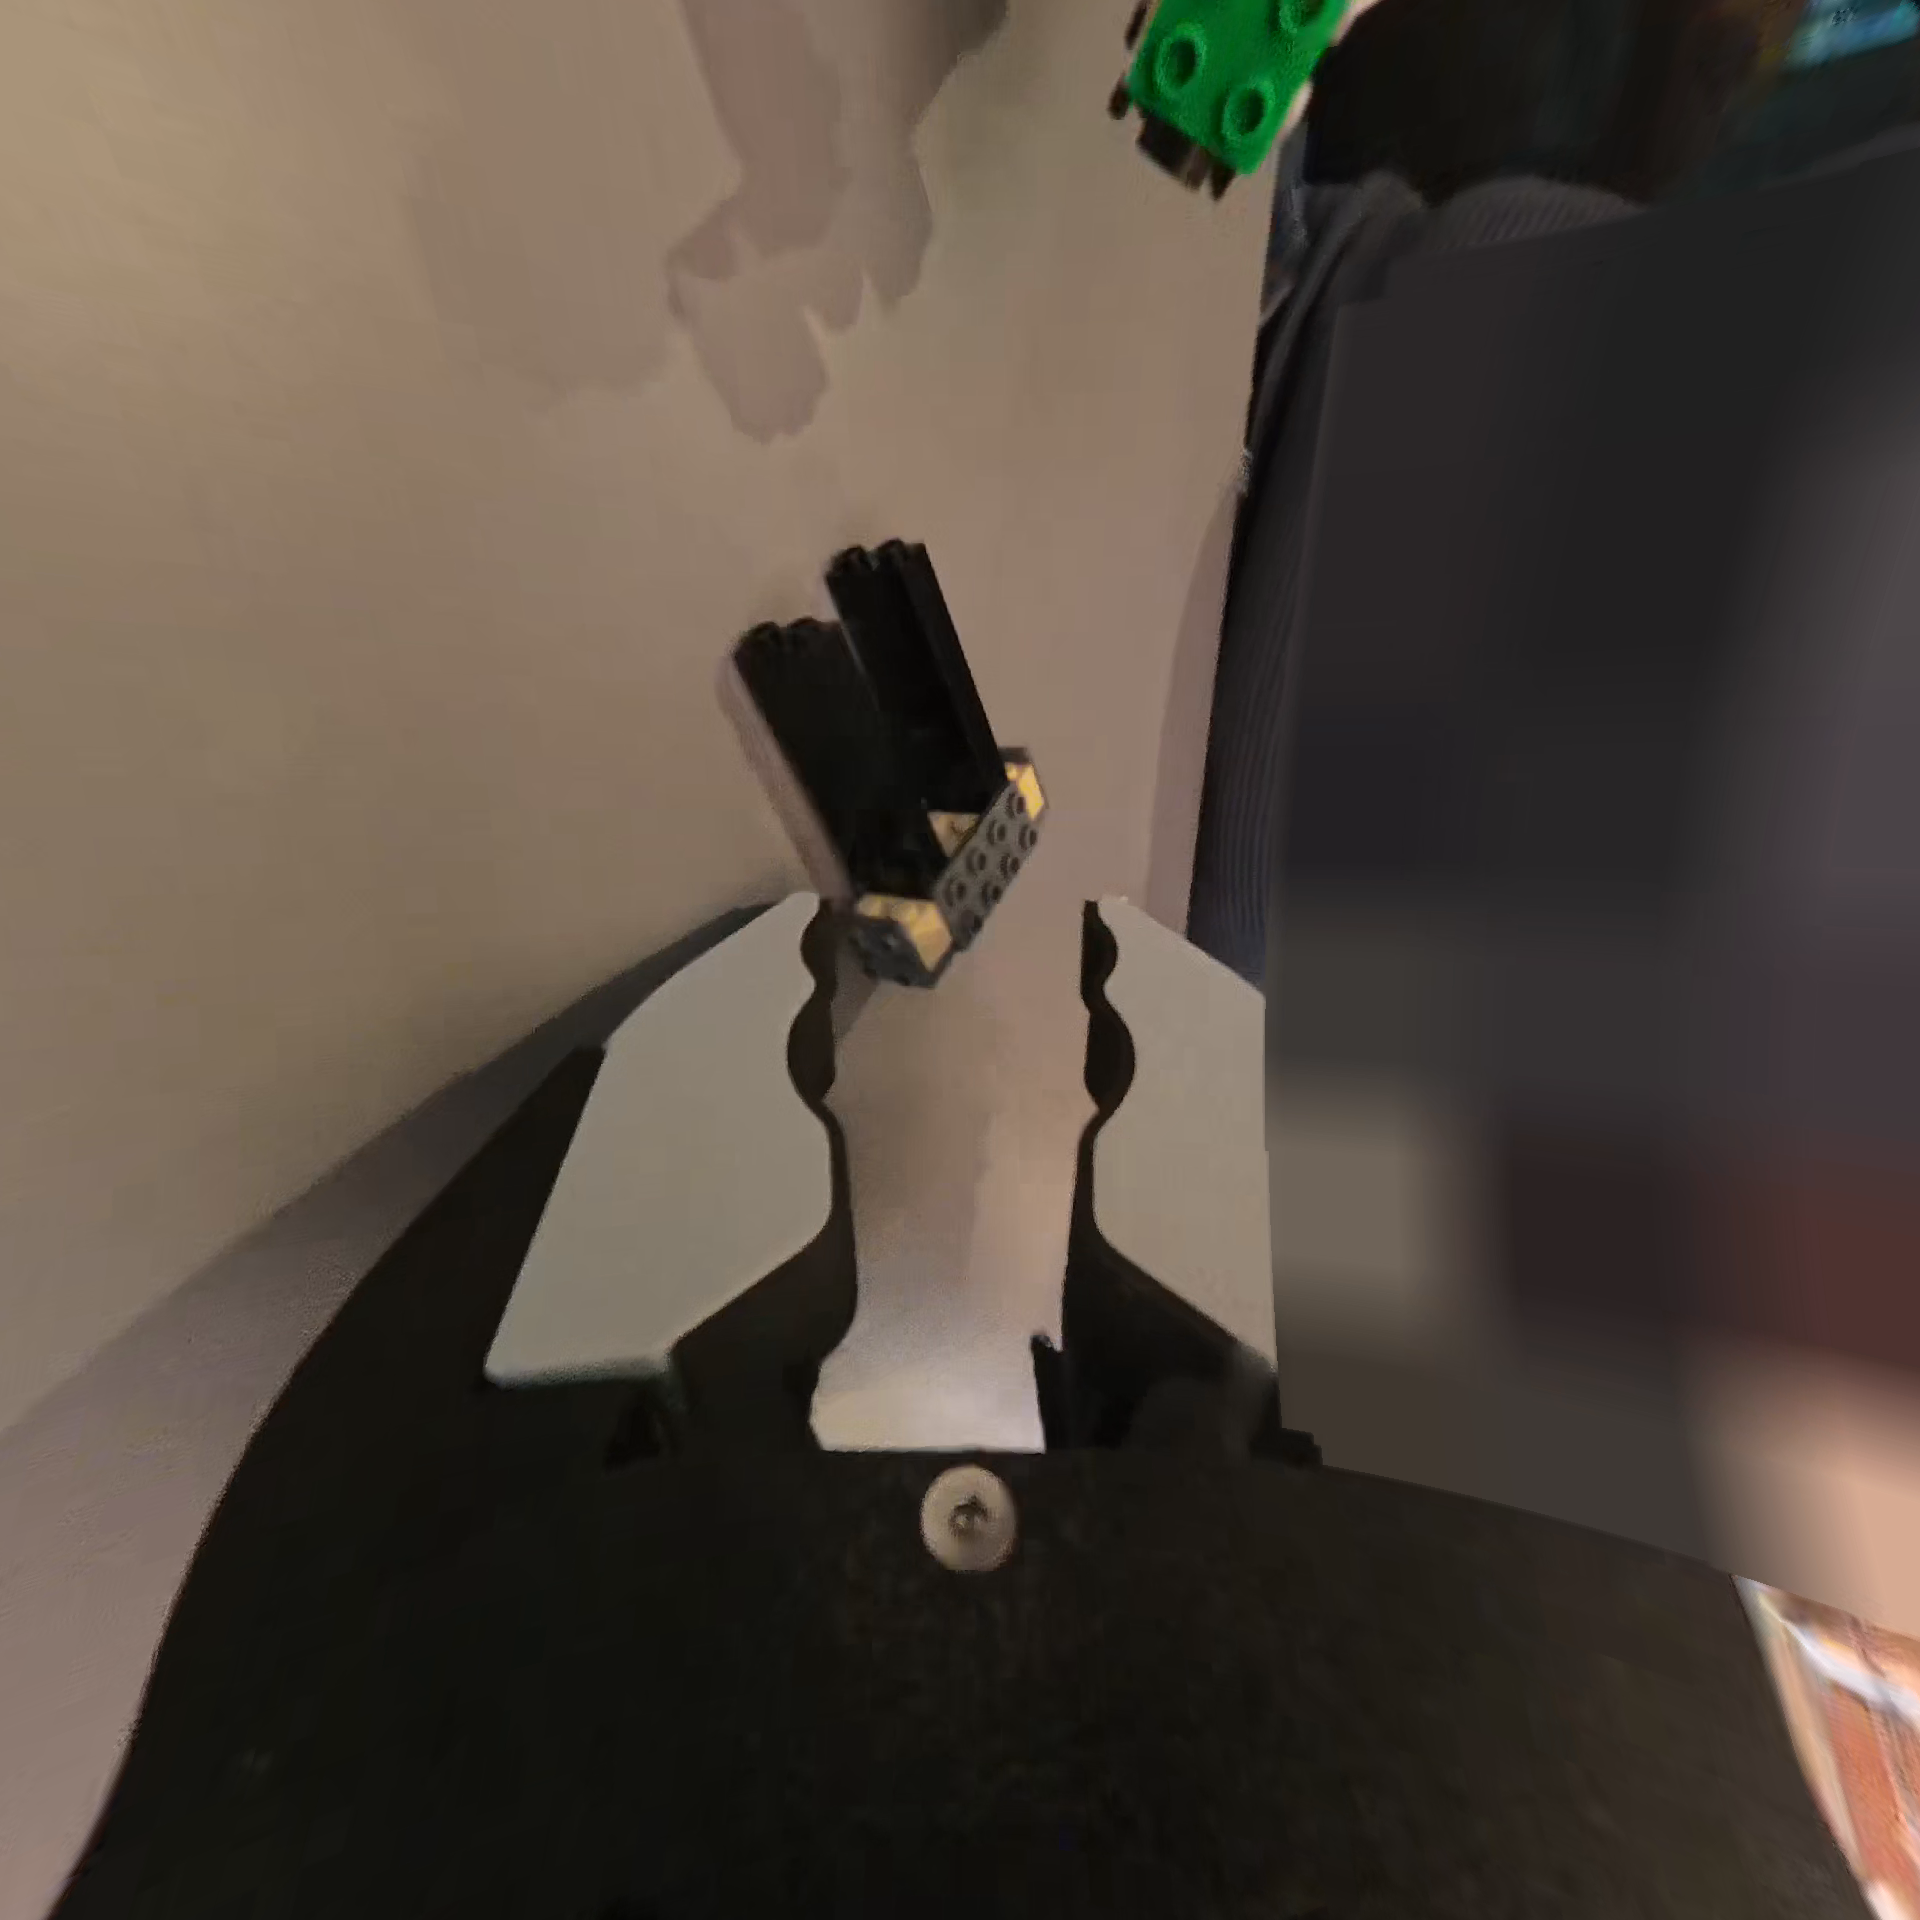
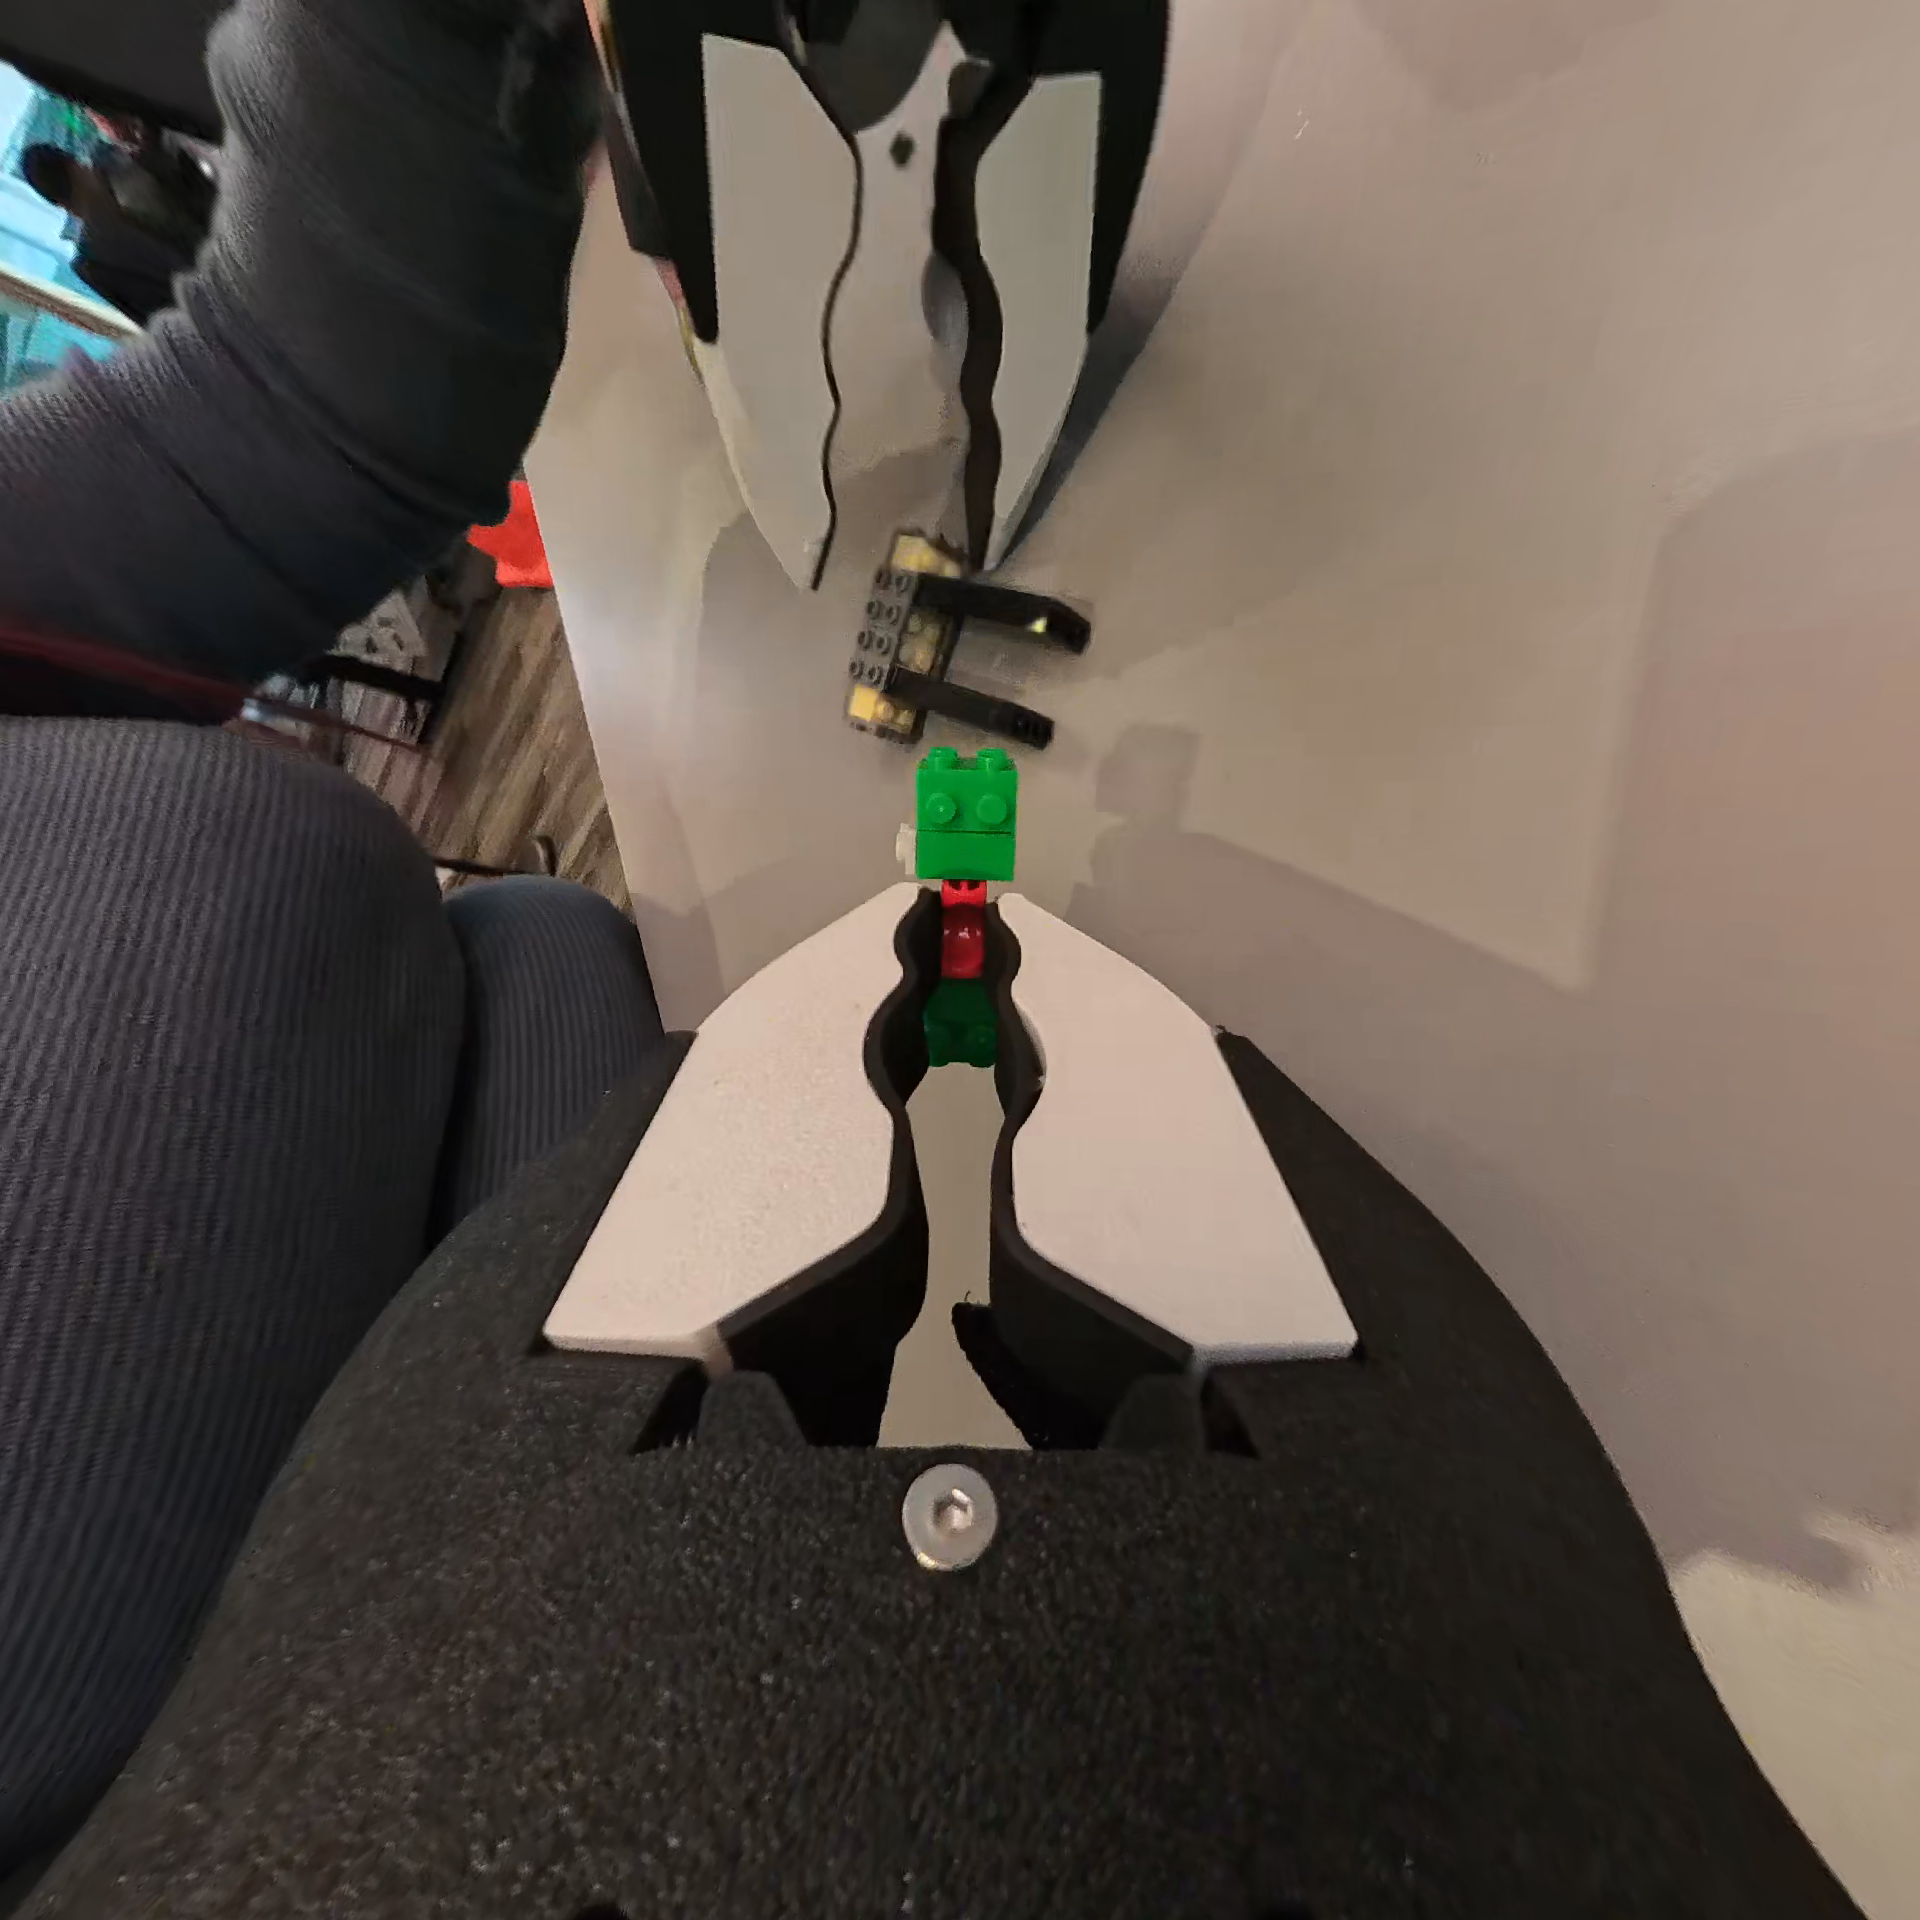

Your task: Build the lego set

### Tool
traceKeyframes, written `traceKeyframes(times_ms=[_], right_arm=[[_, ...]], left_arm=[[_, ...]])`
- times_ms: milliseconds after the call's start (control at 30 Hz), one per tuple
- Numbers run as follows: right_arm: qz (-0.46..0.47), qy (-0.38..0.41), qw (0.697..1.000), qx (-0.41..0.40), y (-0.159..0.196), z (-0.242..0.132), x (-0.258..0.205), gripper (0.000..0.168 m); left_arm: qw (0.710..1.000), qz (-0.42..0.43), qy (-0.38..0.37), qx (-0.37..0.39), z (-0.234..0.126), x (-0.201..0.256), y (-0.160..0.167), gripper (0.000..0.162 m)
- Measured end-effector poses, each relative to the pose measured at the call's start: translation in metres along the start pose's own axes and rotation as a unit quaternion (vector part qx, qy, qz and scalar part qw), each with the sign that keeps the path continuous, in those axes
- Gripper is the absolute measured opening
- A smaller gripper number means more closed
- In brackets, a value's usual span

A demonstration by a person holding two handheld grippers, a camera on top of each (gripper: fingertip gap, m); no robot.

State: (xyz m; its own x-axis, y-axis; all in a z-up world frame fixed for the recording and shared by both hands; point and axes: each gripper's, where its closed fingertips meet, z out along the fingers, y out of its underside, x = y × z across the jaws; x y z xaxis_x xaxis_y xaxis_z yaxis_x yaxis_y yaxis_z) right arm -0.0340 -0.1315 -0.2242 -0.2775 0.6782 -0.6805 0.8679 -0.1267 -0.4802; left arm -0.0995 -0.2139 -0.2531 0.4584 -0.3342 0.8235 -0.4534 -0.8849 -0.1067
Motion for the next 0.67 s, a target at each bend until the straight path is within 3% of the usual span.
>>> traceKeyframes(times_ms=[33,167,400,500,667], right_arm=[[-0.001,0.005,1.0,0.013,-0.002,-0.002,0.001,0.007],[-0.004,0.02,0.999,0.047,-0.006,-0.004,0.007,0.007],[0.018,0.027,0.995,0.099,-0.024,0.004,0.02,0.007],[0.031,0.014,0.992,0.119,-0.031,0.007,0.02,0.007],[0.065,-0.024,0.987,0.143,-0.036,0.011,0.017,0.007]], left_arm=[[0.999,0.005,-0.02,0.026,-0.005,-0.002,0.0,0.051],[0.978,0.038,-0.152,0.135,-0.025,-0.012,0.008,0.068],[0.88,0.103,-0.371,0.279,-0.019,0.001,0.005,0.086],[0.85,0.086,-0.415,0.312,-0.005,0.0,0.002,0.094],[0.829,0.039,-0.431,0.355,0.013,-0.01,-0.006,0.099]])
